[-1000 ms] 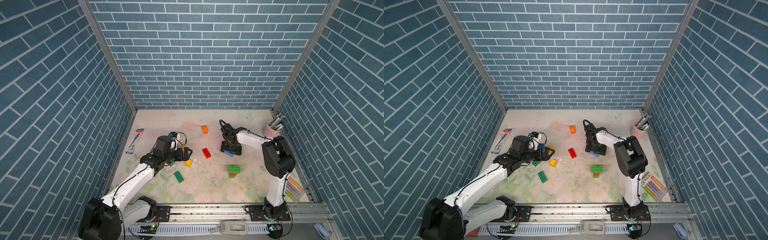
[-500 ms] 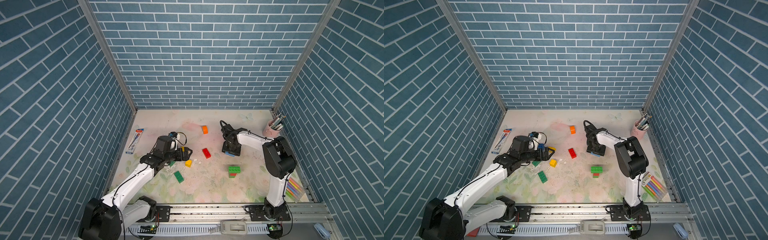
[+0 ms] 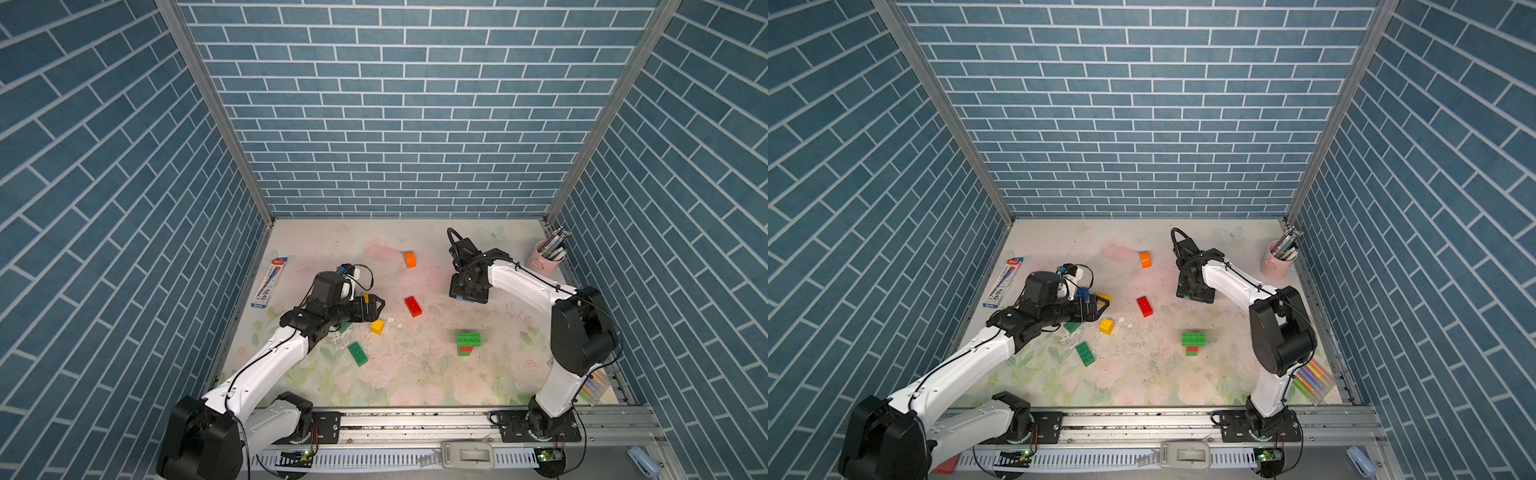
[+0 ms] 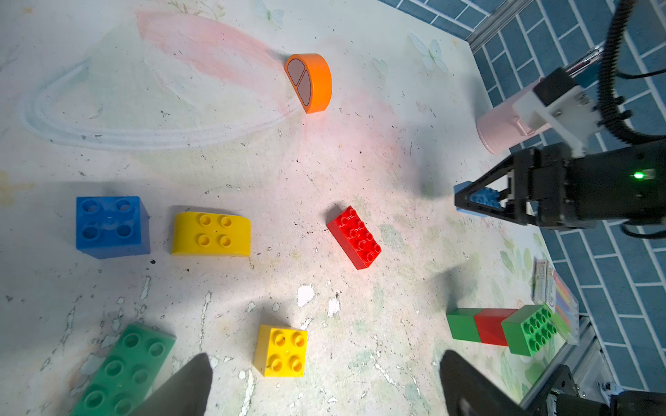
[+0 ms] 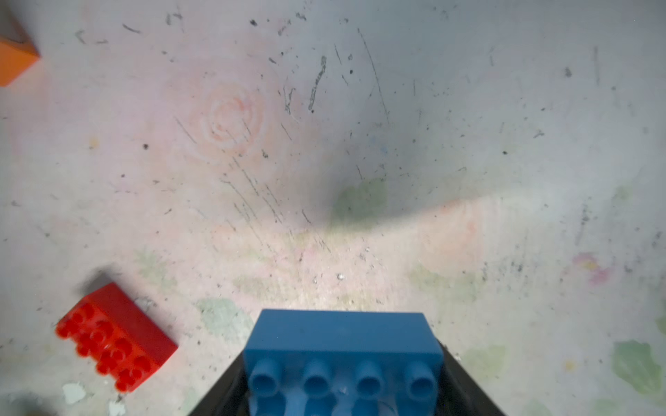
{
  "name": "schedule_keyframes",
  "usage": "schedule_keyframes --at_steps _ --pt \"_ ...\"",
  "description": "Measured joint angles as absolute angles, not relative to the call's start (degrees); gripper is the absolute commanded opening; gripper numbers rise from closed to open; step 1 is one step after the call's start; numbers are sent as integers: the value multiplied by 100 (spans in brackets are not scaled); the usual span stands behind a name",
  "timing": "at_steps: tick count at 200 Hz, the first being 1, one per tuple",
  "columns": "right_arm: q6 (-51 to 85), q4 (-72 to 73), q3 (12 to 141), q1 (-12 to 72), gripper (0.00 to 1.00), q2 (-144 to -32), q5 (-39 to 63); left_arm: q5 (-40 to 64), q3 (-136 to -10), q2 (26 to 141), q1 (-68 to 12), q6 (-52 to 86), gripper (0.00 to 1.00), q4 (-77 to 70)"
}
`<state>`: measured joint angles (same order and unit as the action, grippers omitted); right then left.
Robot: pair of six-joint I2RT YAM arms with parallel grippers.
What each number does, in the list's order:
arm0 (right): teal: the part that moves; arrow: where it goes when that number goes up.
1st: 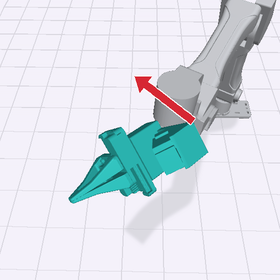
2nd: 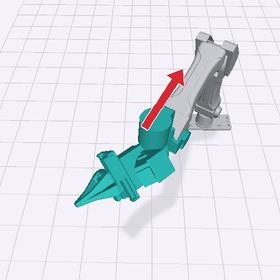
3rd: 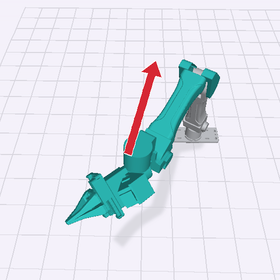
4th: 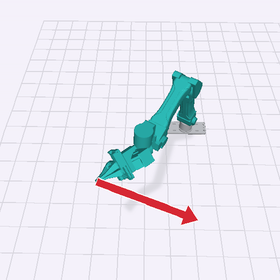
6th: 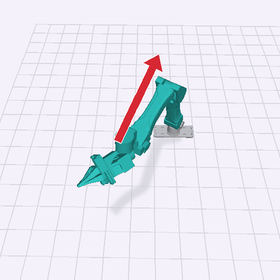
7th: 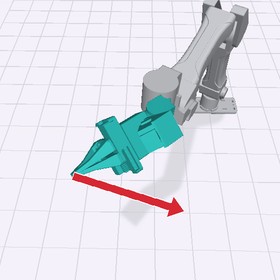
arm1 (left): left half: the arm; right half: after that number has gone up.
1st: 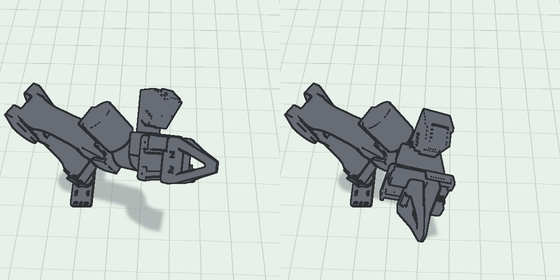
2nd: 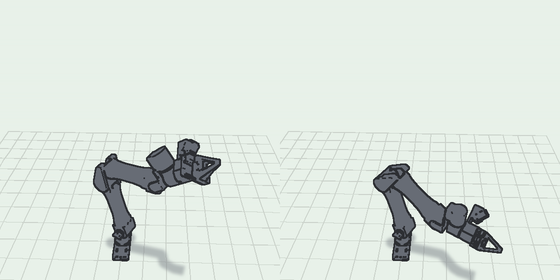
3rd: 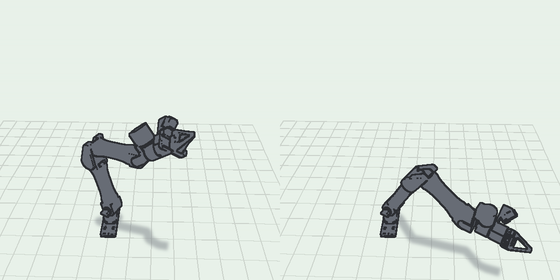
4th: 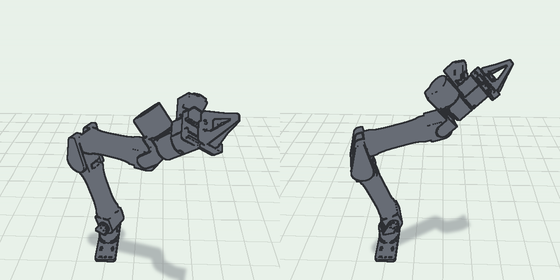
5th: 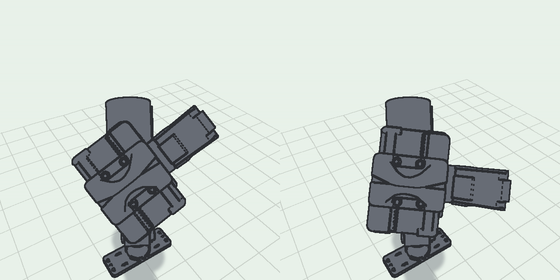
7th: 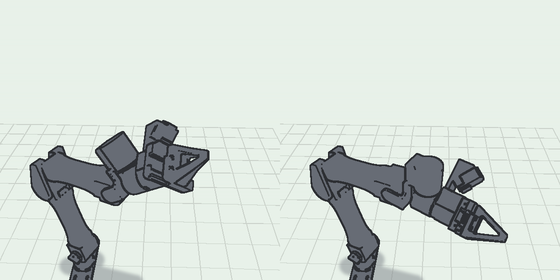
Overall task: Assemble an ice cream with lego
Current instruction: Pick up the lego brick from the center of the board, then assemble the lego brick with the lego brick.
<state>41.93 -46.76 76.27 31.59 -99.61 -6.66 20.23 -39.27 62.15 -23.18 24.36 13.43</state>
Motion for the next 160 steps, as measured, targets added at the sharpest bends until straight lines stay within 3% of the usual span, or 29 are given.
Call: schedule_keyframes --at_steps 94,160 --pt "4165 -6099 7354 4005 46 -8204 -574 2171 -3927 6265 -2318 2471 100 1293" --pt "4226 -6451 6893 4381 45 -7964 -410 2307 -3916 6300 -2327 2484 100 1288"
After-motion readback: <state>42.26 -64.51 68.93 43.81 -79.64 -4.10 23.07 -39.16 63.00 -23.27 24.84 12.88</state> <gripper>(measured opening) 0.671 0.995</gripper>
